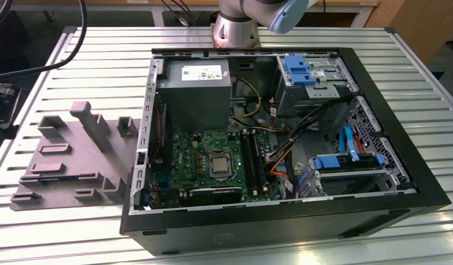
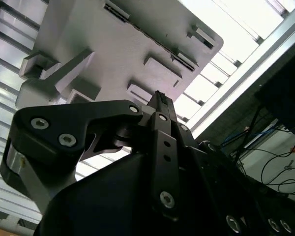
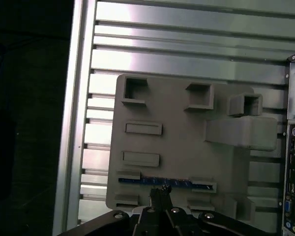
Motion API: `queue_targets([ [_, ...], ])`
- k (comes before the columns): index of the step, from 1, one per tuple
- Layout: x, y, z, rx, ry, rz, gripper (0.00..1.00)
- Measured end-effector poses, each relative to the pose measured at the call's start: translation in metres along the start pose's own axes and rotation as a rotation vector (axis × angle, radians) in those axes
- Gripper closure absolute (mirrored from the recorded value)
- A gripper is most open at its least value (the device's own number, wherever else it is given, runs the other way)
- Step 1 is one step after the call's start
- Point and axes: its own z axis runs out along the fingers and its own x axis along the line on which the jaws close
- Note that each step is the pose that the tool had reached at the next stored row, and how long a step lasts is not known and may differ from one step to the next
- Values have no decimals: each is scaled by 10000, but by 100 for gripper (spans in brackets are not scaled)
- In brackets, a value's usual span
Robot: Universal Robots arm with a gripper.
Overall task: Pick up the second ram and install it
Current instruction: 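Pick up the second ram and move it above second insertion slot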
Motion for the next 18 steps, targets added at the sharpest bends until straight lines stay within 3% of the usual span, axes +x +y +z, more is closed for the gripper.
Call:
queue_targets([
  [18, 0, 0, 0, -37, 86, -1947, 89],
])
